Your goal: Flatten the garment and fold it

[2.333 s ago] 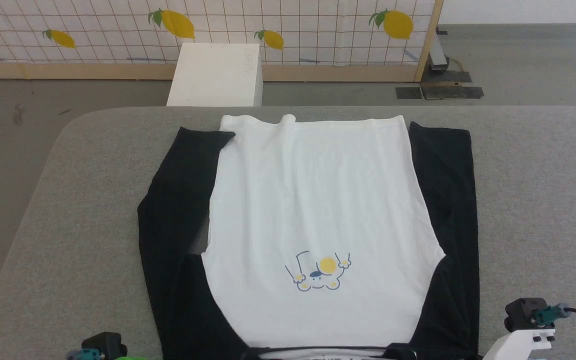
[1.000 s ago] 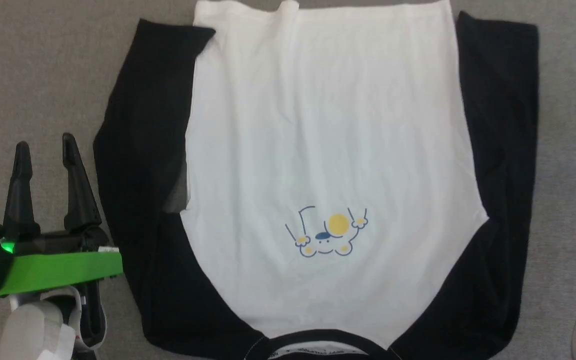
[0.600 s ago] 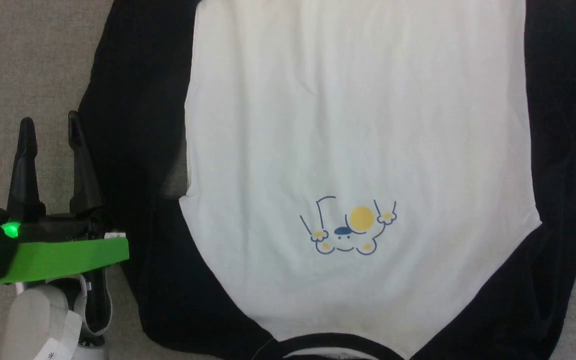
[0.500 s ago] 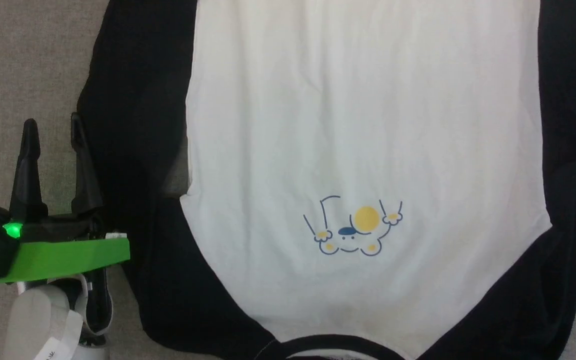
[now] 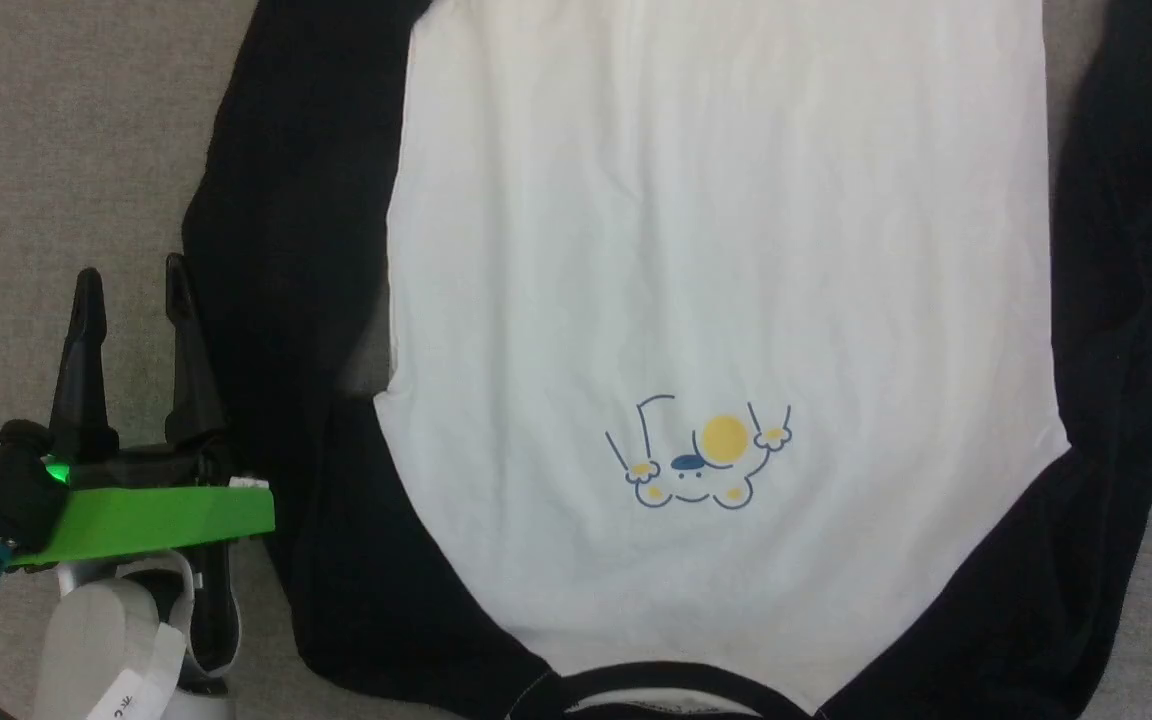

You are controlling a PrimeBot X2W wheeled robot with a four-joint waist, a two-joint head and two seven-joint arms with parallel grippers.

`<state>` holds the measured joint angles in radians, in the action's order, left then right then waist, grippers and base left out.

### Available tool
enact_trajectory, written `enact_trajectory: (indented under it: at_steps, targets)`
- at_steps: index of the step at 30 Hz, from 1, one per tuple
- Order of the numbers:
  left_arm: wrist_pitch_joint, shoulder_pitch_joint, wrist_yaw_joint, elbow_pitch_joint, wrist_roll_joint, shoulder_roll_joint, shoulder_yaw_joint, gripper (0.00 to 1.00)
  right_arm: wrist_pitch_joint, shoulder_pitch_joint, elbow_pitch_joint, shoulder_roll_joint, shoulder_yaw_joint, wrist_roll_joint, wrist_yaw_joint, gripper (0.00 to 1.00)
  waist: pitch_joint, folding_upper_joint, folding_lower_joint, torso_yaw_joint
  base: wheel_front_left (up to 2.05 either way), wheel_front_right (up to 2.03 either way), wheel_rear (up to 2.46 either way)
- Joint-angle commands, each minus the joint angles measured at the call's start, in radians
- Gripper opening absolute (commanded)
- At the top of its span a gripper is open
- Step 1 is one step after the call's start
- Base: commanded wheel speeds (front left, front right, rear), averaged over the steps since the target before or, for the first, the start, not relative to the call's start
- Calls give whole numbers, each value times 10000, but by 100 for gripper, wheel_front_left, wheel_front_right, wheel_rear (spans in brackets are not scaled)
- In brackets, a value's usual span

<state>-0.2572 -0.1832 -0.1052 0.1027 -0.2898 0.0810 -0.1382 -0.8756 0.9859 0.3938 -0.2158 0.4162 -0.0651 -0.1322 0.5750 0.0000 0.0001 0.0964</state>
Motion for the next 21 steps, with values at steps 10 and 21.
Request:
enact_trajectory:
  at_steps: [10,21]
  targets:
    - [-45,829,-103,-231,154,-198,-300,100,462,-2850,-1317,-935,1127,1302,15,0,-2555,0,-1,-484,0,0,0]
    - [-45,1677,80,-157,94,-279,-447,100,17,-5367,-2894,-1212,3118,1062,15,0,-3820,0,-1,-660,0,0,0]
